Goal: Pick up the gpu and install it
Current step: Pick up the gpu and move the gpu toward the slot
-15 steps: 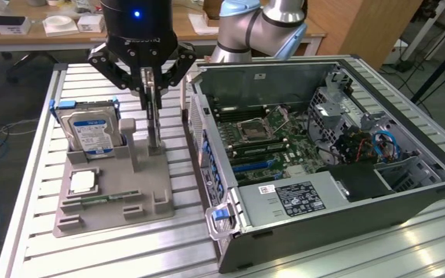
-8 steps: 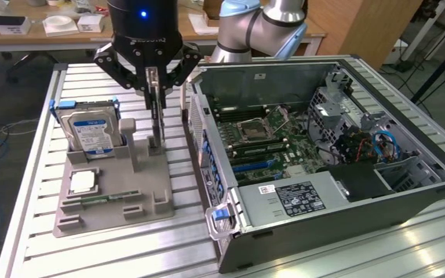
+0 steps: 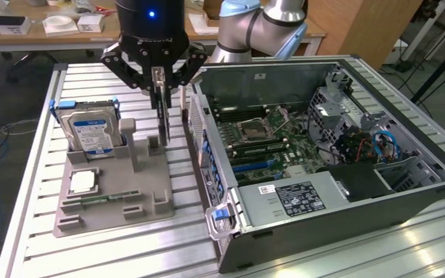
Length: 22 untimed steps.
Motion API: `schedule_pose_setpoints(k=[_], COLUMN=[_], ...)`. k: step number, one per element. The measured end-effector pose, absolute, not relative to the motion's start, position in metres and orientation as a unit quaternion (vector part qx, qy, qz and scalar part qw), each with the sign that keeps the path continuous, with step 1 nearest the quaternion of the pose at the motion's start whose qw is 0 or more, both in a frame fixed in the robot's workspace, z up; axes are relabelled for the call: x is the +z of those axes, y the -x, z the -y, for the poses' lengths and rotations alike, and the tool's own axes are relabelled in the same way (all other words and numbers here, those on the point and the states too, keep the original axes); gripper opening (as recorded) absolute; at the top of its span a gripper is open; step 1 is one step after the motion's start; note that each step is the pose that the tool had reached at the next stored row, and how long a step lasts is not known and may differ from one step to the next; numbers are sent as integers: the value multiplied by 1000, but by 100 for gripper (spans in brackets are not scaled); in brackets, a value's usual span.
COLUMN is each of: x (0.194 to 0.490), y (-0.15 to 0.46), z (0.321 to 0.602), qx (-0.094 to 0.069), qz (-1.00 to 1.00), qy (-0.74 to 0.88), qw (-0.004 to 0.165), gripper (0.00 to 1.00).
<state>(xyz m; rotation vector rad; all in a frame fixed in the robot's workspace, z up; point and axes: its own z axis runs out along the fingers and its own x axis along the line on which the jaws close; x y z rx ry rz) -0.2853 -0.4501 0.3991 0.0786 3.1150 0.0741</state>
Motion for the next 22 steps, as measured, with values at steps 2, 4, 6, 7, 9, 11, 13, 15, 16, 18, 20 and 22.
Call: schedule_pose_setpoints(k=[2, 4, 6, 7, 9, 11, 13, 15, 16, 18, 20, 22], x=[399, 399, 400, 400, 401, 402, 402, 402, 402, 402, 402, 402], y=[284, 283, 283, 283, 282, 282, 280, 278, 277, 274, 272, 270], z=[450, 450, 450, 450, 450, 450, 450, 450, 450, 450, 450, 450], qx=[24, 24, 24, 24, 24, 24, 24, 24, 24, 24, 24, 24], qz=[-999, -999, -999, -999, -999, -999, -999, -999, -999, -999, -999, -999], qy=[-25, -25, -25, -25, -25, -25, -25, -25, -25, -25, -25, -25], qw=[12, 12, 11, 11, 11, 10, 10, 10, 10, 10, 10, 10], gripper=[26, 26, 26, 26, 26, 26, 26, 26, 26, 26, 26, 26])
